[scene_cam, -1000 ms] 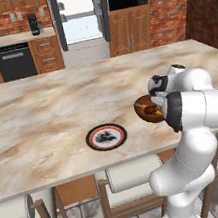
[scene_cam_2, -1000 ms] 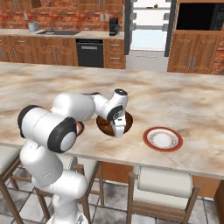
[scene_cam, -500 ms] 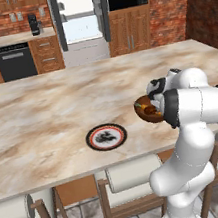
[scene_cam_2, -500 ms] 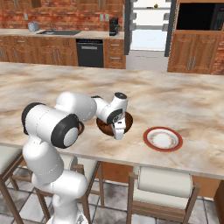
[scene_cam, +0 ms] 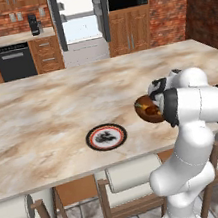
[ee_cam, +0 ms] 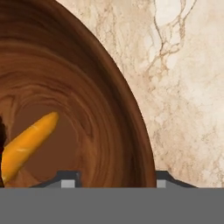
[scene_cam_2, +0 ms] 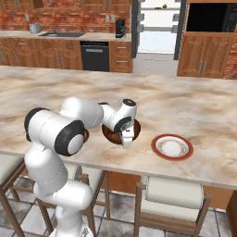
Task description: Pick the chicken drumstick and carrot from their plates and place them in the bowl. Then put the bowl in the fridge.
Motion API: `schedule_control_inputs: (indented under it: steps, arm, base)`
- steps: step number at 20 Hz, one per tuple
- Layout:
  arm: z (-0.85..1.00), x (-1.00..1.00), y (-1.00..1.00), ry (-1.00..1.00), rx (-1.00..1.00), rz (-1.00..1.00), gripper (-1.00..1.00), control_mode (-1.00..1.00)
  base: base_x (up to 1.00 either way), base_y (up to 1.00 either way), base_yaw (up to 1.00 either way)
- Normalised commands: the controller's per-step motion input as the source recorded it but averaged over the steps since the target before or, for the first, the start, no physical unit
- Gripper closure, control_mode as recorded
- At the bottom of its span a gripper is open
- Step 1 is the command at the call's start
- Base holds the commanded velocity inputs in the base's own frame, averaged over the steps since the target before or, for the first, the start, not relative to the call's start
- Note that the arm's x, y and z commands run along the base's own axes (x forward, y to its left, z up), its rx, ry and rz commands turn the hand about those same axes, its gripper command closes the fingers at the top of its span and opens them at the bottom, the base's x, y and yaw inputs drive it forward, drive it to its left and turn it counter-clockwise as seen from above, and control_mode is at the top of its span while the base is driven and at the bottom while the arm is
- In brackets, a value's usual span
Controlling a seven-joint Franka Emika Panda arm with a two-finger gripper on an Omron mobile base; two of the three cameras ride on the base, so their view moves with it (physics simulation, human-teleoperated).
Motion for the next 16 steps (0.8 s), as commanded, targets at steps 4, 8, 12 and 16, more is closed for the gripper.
schedule_control_inputs:
  steps: [4, 8, 12, 16]
  arm:
    - [0.0, 0.0, 0.08, 0.0, 0.0, -0.05, 1.0, -1.0]
    - [0.09, -0.02, 0.18, -0.05, 0.0, 0.0, 1.0, -1.0]
    - [0.38, -0.25, 0.01, -0.11, 0.0, 0.0, 1.0, -1.0]
    - [0.35, -0.39, 0.0, -0.12, 0.0, 0.0, 1.0, -1.0]
  base:
    - [0.0, 0.0, 0.0]
    - [0.0, 0.0, 0.0]
    - [0.0, 0.0, 0.0]
    - [0.0, 0.0, 0.0]
